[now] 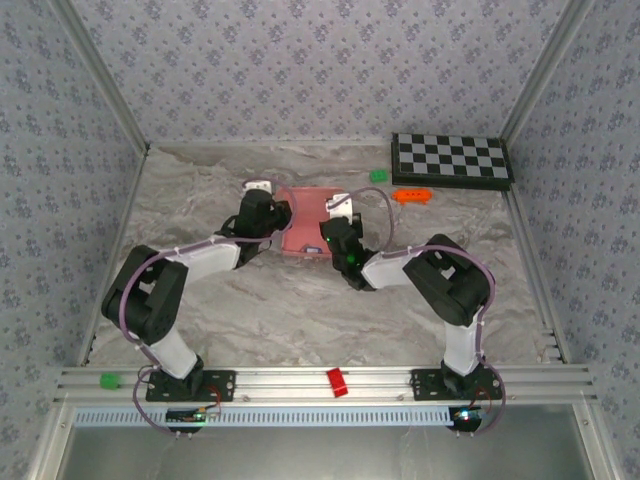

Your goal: Fold the paper box

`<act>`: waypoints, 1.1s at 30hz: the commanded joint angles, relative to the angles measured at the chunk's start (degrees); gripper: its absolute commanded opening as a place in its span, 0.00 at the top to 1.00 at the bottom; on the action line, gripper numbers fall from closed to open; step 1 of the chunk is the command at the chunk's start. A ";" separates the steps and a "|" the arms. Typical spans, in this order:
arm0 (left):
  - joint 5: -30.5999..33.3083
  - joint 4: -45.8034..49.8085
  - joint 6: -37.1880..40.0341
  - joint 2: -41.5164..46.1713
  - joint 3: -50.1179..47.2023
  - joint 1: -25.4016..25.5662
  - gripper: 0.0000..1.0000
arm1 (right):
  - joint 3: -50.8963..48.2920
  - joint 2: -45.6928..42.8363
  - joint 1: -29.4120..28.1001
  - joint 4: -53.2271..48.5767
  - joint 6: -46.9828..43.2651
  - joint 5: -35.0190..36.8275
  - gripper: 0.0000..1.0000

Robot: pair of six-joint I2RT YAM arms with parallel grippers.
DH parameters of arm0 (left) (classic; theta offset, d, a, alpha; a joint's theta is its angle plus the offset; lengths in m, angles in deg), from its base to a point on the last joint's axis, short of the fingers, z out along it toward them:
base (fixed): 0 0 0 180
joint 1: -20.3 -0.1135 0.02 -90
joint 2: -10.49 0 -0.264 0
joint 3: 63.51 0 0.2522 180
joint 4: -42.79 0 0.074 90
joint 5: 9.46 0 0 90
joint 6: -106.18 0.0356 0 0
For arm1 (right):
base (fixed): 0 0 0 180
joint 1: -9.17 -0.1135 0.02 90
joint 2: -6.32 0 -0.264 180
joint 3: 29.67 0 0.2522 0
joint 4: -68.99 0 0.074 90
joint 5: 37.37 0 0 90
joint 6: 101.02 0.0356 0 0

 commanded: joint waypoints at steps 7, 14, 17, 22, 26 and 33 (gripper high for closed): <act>0.13 -1.92 -1.89 2.50 -3.56 1.00 0.85 | -1.96 0.09 -2.18 1.21 -0.95 2.63 0.95; -0.18 -2.19 -2.42 3.31 -5.60 1.42 0.84 | -3.18 -0.18 -3.31 0.86 -0.17 3.67 0.92; -0.10 -2.21 -2.55 3.79 -6.56 1.50 0.84 | -3.45 -0.18 -3.82 0.70 0.00 3.98 0.91; -0.04 -2.15 -2.68 4.62 -7.70 1.57 0.83 | -3.99 -0.53 -4.56 0.30 0.28 4.68 0.90; -0.15 -2.04 -2.84 4.85 -8.22 1.57 0.83 | -4.34 -0.77 -4.97 0.02 0.63 5.17 0.90; -1.44 -2.10 -3.73 4.87 -8.55 1.63 0.83 | -5.18 -1.39 -5.52 -0.53 1.24 5.62 0.90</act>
